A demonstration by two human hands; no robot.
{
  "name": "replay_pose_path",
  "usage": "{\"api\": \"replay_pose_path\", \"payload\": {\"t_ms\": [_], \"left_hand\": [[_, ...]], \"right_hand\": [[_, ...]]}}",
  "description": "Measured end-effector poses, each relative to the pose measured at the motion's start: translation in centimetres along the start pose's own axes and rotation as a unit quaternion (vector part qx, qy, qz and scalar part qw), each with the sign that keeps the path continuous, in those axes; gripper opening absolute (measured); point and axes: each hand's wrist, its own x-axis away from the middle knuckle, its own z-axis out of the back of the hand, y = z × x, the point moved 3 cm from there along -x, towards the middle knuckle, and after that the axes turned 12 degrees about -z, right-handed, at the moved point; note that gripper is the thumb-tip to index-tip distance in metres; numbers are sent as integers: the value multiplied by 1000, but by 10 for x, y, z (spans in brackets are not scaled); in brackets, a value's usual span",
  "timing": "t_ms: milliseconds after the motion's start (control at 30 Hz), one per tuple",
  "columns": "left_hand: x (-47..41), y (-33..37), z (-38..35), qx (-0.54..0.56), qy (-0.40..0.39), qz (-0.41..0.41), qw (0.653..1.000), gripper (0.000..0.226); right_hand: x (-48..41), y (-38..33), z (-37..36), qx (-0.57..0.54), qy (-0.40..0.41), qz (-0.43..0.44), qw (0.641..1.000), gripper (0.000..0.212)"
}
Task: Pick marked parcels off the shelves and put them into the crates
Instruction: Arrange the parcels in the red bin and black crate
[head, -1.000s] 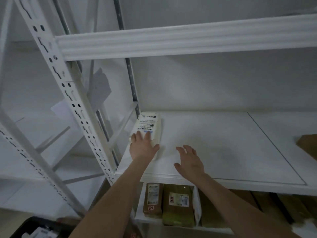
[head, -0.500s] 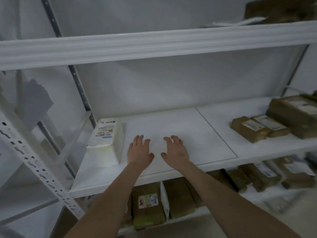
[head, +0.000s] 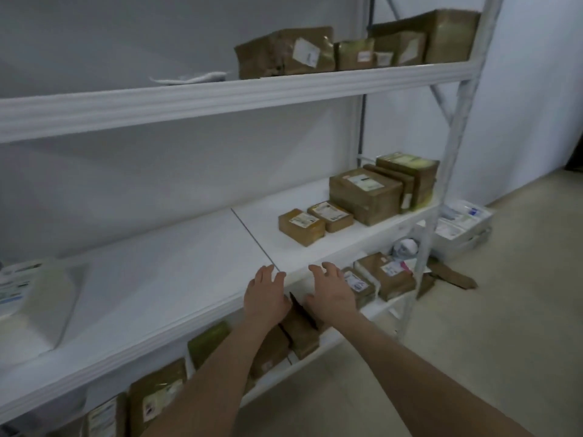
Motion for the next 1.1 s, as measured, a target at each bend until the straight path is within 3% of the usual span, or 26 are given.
{"api": "replay_pose_path", "payload": {"t_ms": [333, 1100], "left_hand": [[-52, 173, -57, 31, -65, -103, 992, 61], [-328, 286, -262, 49, -206, -126, 969, 66]], "right_hand": [[-6, 188, 34, -3, -8, -104, 994, 57], [-281, 407, -25, -18, -96, -180, 979, 56]]}}
